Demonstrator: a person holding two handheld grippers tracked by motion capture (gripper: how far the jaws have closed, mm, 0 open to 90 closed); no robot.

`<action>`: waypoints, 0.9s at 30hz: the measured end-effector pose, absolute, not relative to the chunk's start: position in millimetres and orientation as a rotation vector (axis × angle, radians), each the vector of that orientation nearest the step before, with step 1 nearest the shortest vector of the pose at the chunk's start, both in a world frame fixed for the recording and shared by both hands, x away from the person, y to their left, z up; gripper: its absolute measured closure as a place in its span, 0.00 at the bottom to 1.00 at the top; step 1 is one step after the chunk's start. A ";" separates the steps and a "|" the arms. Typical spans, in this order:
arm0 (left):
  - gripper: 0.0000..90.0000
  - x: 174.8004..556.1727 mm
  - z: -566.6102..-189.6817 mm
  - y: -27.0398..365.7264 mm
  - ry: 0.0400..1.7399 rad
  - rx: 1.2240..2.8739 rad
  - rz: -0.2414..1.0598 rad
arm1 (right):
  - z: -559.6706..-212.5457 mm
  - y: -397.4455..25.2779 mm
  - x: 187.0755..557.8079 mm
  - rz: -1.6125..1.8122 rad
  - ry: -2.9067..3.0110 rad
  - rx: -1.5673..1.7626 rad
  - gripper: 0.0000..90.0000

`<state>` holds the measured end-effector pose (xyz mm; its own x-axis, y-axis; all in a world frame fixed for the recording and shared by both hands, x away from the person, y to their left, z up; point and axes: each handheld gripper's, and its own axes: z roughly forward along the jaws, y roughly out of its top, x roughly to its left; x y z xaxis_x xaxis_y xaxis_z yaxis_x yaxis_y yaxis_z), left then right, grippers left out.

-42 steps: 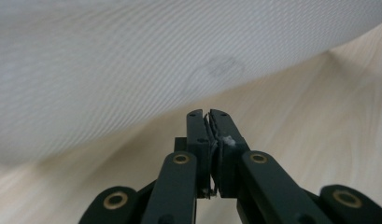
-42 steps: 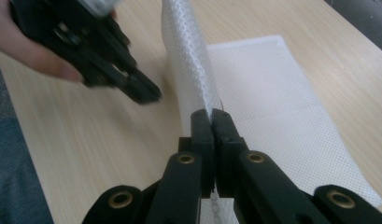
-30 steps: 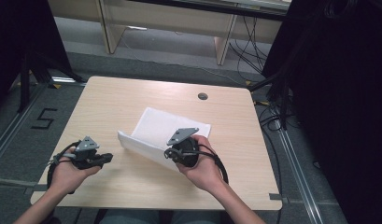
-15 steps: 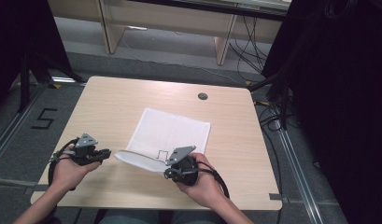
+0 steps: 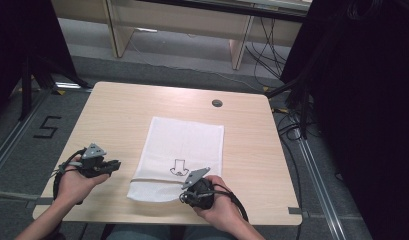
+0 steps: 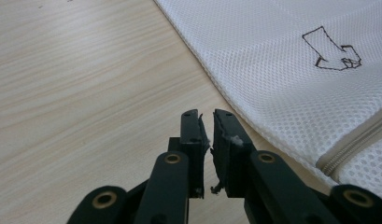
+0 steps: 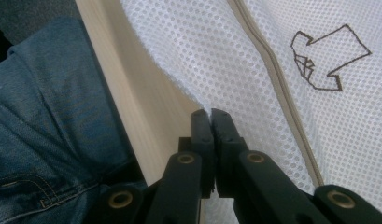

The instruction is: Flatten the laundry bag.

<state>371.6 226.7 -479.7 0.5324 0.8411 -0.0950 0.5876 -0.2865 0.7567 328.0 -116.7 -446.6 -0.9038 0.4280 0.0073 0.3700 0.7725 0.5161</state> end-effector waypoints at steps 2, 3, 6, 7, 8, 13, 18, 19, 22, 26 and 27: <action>0.91 371.3 -479.6 225.7 1.155 1.999 0.417 | -448.5 -117.5 330.1 0.796 2.851 0.660 1.00; 0.90 370.9 -479.7 224.7 1.158 1.990 0.420 | -448.5 -117.9 330.4 0.787 2.851 0.670 1.00; 0.90 370.6 -479.1 224.0 1.147 1.992 0.417 | -451.1 -118.4 332.7 0.780 2.848 0.680 1.00; 0.90 370.2 -478.7 223.5 1.151 1.985 0.408 | -451.5 -118.8 333.9 0.771 2.856 0.682 1.00; 0.89 369.9 -478.5 223.0 1.155 1.976 0.407 | -452.3 -119.3 335.8 0.767 2.856 0.672 1.00; 0.89 369.5 -475.9 221.4 1.134 1.970 0.406 | -455.7 -121.3 342.9 0.754 2.853 0.686 1.00; 0.88 369.0 -475.6 217.0 1.124 1.966 0.402 | -459.5 -121.7 348.7 0.744 2.856 0.687 1.00; 0.88 369.0 -475.4 216.3 1.116 1.974 0.402 | -459.9 -121.4 348.0 0.741 2.858 0.721 1.00; 0.88 368.6 -474.9 212.8 1.113 1.973 0.397 | -461.9 -120.3 350.5 0.735 2.861 0.716 1.00; 0.87 368.7 -473.5 206.8 1.086 1.981 0.398 | -466.1 -118.2 353.1 0.733 2.869 0.725 1.00; 0.87 368.3 -473.3 204.6 1.085 1.979 0.393 | -467.3 -117.3 353.4 0.726 2.871 0.721 1.00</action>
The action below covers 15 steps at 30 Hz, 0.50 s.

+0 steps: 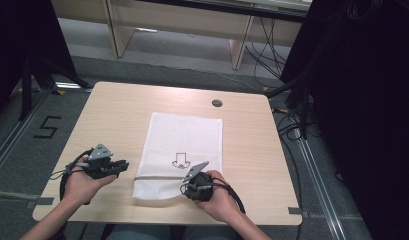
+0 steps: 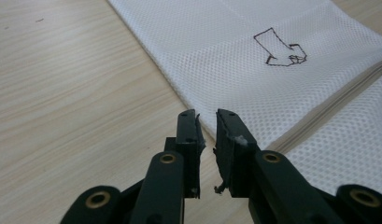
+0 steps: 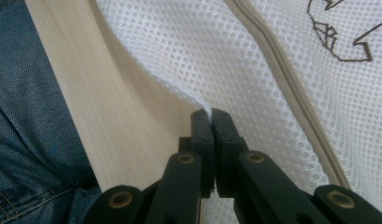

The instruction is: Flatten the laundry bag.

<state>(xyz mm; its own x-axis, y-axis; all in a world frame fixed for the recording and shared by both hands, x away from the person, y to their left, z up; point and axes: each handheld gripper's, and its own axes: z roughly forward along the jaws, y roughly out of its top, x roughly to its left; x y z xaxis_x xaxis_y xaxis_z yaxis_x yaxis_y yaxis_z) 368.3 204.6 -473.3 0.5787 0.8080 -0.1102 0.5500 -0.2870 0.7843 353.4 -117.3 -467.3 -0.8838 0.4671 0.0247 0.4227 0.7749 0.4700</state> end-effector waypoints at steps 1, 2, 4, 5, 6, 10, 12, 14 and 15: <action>0.87 368.2 -473.1 202.4 1.076 1.975 0.394 | -468.1 -116.5 353.3 0.726 2.877 0.727 1.00; 0.87 367.7 -473.2 199.8 1.078 1.963 0.396 | -469.3 -115.7 353.4 0.725 2.874 0.724 1.00; 0.87 367.6 -471.8 195.6 1.059 1.983 0.388 | -470.8 -114.6 353.7 0.733 2.889 0.722 1.00; 0.87 367.3 -471.7 193.6 1.049 1.988 0.392 | -472.1 -113.8 353.9 0.725 2.889 0.713 1.00; 0.87 367.4 -471.5 192.3 1.040 1.996 0.391 | -472.7 -113.2 353.0 0.719 2.890 0.721 1.00; 0.87 366.6 -471.8 184.4 1.023 2.001 0.379 | -475.0 -112.6 351.8 0.722 2.903 0.711 0.98; 0.86 366.5 -471.5 181.5 1.008 2.014 0.376 | -473.2 -113.2 350.1 0.728 2.911 0.719 0.92; 0.86 366.9 -471.7 178.6 0.995 2.021 0.359 | -468.1 -115.7 348.0 0.791 2.907 0.745 0.85; 0.85 367.6 -471.9 177.2 0.987 2.028 0.337 | -463.8 -117.2 346.7 0.812 2.895 0.750 0.83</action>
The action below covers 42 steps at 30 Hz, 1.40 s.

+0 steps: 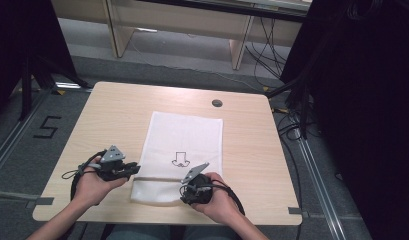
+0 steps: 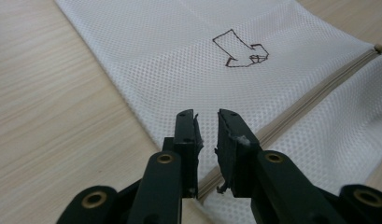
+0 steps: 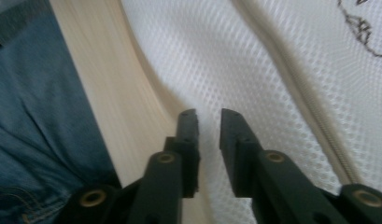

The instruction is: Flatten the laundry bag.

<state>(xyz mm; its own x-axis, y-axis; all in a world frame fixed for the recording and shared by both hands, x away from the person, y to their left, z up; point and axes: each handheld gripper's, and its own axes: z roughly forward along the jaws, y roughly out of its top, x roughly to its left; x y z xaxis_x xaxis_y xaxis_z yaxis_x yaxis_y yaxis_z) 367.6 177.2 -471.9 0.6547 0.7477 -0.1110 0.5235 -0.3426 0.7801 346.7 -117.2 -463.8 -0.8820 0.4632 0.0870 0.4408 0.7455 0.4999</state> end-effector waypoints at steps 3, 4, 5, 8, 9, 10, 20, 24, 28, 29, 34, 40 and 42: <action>0.83 370.7 -472.1 172.1 0.974 2.046 0.320 | -448.6 -123.0 343.1 0.839 2.840 0.750 0.80; 0.82 372.1 -472.3 169.9 0.973 2.045 0.312 | -443.2 -125.8 342.8 0.845 2.826 0.769 0.80; 0.82 373.1 -471.8 168.7 0.962 2.058 0.299 | -439.1 -129.2 344.6 0.853 2.807 0.760 0.80; 0.79 376.0 -472.4 160.9 0.938 2.081 0.265 | -429.9 -144.1 355.9 0.859 2.742 0.830 0.86; 0.78 377.6 -472.4 158.4 0.912 2.094 0.261 | -427.4 -150.3 360.9 0.816 2.722 0.858 0.89; 0.77 379.0 -472.7 155.8 0.897 2.108 0.262 | -425.8 -156.9 366.0 0.769 2.713 0.900 0.92; 0.74 385.9 -491.0 128.4 0.832 2.223 0.187 | -464.7 -191.1 396.3 0.615 2.695 1.093 1.00; 0.75 384.8 -497.2 126.6 0.817 2.274 0.192 | -476.5 -190.0 393.3 0.584 2.724 1.093 1.00; 0.76 383.0 -499.6 125.3 0.821 2.289 0.191 | -481.0 -188.1 391.9 0.559 2.736 1.107 1.00; 0.76 383.1 -499.5 125.5 0.821 2.292 0.190 | -481.2 -186.9 390.7 0.557 2.728 1.131 1.00; 0.77 381.4 -501.8 127.9 0.833 2.298 0.194 | -481.6 -187.8 390.0 0.564 2.729 1.114 1.00; 0.78 372.2 -501.9 130.6 0.844 2.297 0.166 | -482.2 -186.7 386.8 0.584 2.739 1.119 1.00; 0.78 370.8 -500.4 132.6 0.822 2.321 0.179 | -482.4 -186.3 386.5 0.591 2.742 1.130 1.00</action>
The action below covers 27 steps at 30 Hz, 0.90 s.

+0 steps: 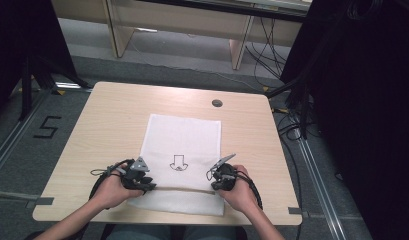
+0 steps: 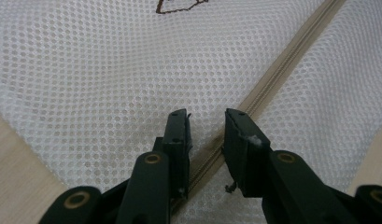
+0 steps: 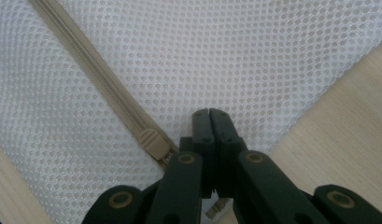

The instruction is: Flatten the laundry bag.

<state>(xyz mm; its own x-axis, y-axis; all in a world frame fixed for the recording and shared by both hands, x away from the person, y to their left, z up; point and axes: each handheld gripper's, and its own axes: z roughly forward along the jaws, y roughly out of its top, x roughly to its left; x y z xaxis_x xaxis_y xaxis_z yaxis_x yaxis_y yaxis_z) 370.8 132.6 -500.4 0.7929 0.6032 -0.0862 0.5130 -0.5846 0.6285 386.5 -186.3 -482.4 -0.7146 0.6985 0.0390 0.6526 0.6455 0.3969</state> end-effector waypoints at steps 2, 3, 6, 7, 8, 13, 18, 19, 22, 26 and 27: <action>0.77 368.6 -500.3 132.8 0.832 2.314 0.168 | -482.7 -186.8 386.6 0.603 2.737 1.123 0.97; 0.77 368.2 -500.6 132.4 0.836 2.304 0.165 | -482.3 -188.2 386.8 0.611 2.732 1.120 0.94; 0.74 367.3 -498.5 133.2 0.799 2.291 0.186 | -476.8 -192.8 386.6 0.678 2.698 1.144 0.88; 0.70 366.9 -498.5 133.1 0.802 2.286 0.190 | -472.0 -196.1 386.2 0.713 2.666 1.154 0.84; 0.68 365.7 -496.9 132.8 0.780 2.280 0.192 | -469.1 -197.7 385.5 0.726 2.646 1.178 0.84; 0.58 363.7 -490.7 128.7 0.740 2.226 0.246 | -463.7 -211.5 385.7 0.784 2.578 1.188 0.79; 0.51 365.6 -491.6 125.2 0.727 2.179 0.243 | -460.4 -218.3 383.5 0.806 2.552 1.256 0.77; 0.49 364.8 -492.1 124.4 0.746 2.166 0.239 | -459.6 -218.8 382.8 0.802 2.551 1.273 0.77; 0.45 365.3 -490.5 124.9 0.730 2.158 0.244 | -458.4 -221.1 381.8 0.806 2.543 1.280 0.78; 0.45 363.8 -489.3 125.4 0.743 2.131 0.247 | -458.1 -222.3 380.9 0.799 2.537 1.284 0.79; 0.45 362.2 -489.3 125.0 0.750 2.122 0.233 | -458.0 -221.8 380.1 0.794 2.535 1.285 0.79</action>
<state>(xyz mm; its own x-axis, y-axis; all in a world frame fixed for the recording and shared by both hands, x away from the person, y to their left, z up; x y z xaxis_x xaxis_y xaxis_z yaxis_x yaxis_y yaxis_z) 362.2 125.0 -489.3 0.8028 0.5883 -0.0968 0.4297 -0.4584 0.7779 380.1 -221.8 -458.0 -0.6059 0.7925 0.0694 0.6905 0.4807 0.5405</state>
